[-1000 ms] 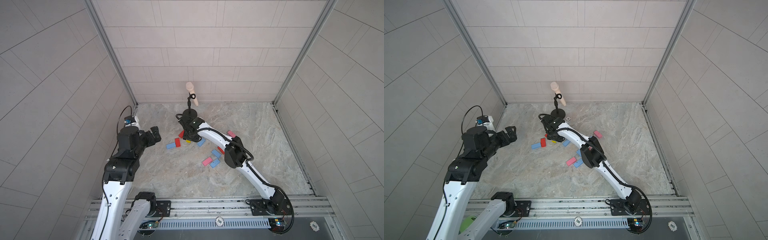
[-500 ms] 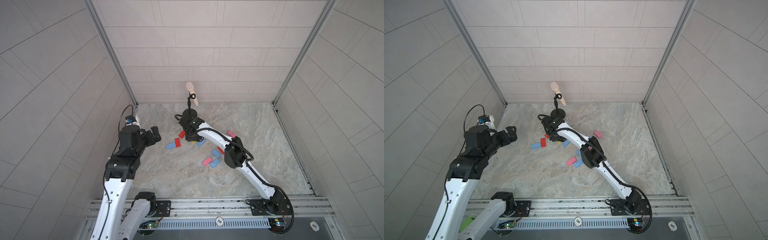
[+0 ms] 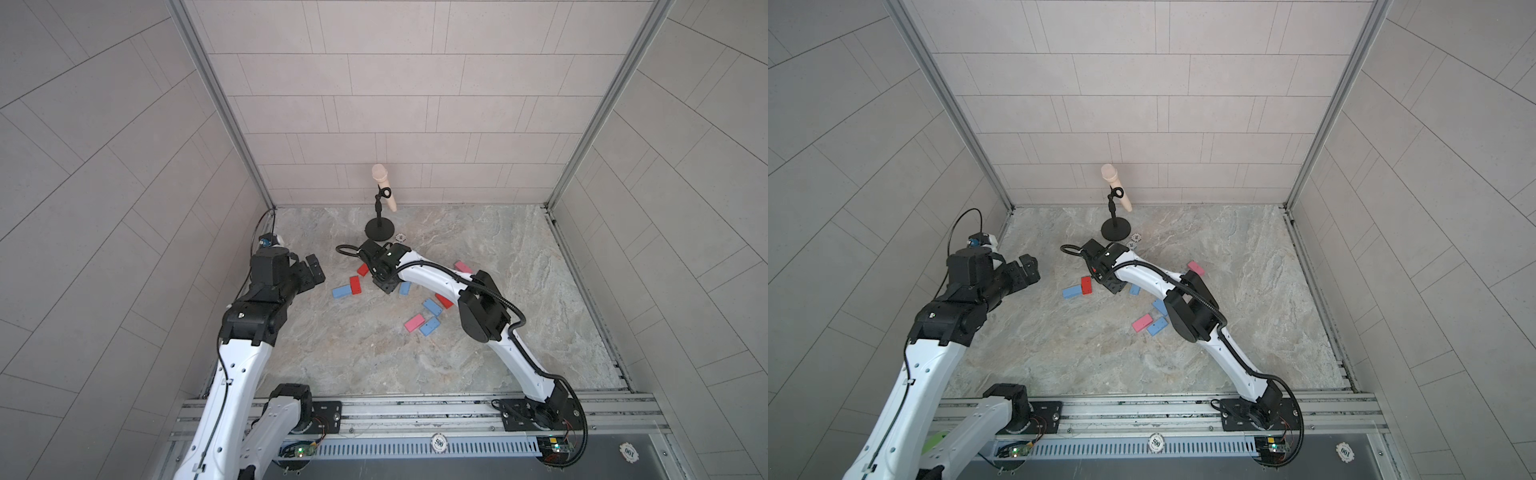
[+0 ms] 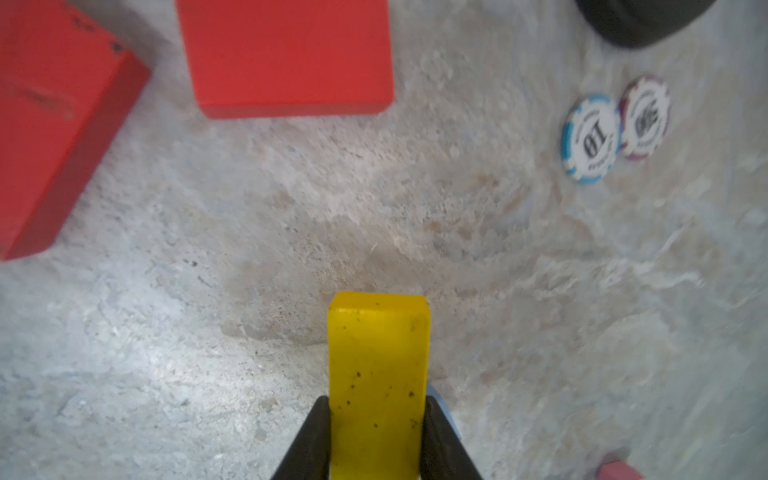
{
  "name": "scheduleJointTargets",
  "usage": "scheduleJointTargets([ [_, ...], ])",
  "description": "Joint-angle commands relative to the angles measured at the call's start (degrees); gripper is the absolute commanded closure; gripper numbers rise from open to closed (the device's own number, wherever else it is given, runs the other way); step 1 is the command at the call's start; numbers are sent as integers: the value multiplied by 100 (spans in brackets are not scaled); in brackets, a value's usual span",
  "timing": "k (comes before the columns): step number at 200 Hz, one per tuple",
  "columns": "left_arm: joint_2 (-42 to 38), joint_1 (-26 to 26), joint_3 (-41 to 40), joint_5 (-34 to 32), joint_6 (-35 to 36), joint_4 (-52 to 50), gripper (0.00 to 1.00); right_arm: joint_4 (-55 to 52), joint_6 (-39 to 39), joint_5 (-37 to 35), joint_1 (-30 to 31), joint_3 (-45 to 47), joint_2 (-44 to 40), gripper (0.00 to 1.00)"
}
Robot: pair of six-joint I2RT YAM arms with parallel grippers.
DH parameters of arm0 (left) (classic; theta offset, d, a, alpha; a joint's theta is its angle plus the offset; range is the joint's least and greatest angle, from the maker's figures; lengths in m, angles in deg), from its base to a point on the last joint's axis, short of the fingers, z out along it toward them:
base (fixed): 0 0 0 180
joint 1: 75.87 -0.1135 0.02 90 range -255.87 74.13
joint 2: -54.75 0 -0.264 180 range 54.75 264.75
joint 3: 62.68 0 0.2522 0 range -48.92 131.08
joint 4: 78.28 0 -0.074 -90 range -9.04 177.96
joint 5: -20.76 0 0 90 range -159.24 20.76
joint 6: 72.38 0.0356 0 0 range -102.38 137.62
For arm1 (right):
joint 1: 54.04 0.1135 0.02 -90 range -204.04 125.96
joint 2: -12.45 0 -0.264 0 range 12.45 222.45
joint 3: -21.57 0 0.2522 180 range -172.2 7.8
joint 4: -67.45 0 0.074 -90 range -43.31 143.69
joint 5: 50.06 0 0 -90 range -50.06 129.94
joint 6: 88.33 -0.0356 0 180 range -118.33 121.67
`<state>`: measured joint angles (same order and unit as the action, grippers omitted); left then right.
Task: Assemble the letter t with building blocks
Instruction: Pick up the building block from the center of the board, then assemble the building block at the center of the board.
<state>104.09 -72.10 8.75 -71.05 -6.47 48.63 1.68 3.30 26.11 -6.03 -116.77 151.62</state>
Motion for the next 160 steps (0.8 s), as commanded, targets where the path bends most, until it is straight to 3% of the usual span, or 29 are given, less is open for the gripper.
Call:
scheduleJointTargets([
  [1, 78, -65, -195, -54, -330, -268, 0, 511, 1422, -252, 83, 90, -165, 93],
  [54, 111, -460, -323, 98, -658, -515, 0, 1077, 2617, -174, 208, 217, -14, 93],
  [116, 168, -500, -100, -104, -618, -617, 0, 1263, 3175, 479, 323, 337, 41, 93],
  [160, 173, -518, -89, -162, -614, -663, 0, 1318, 3606, 551, 341, 661, -31, 94],
])
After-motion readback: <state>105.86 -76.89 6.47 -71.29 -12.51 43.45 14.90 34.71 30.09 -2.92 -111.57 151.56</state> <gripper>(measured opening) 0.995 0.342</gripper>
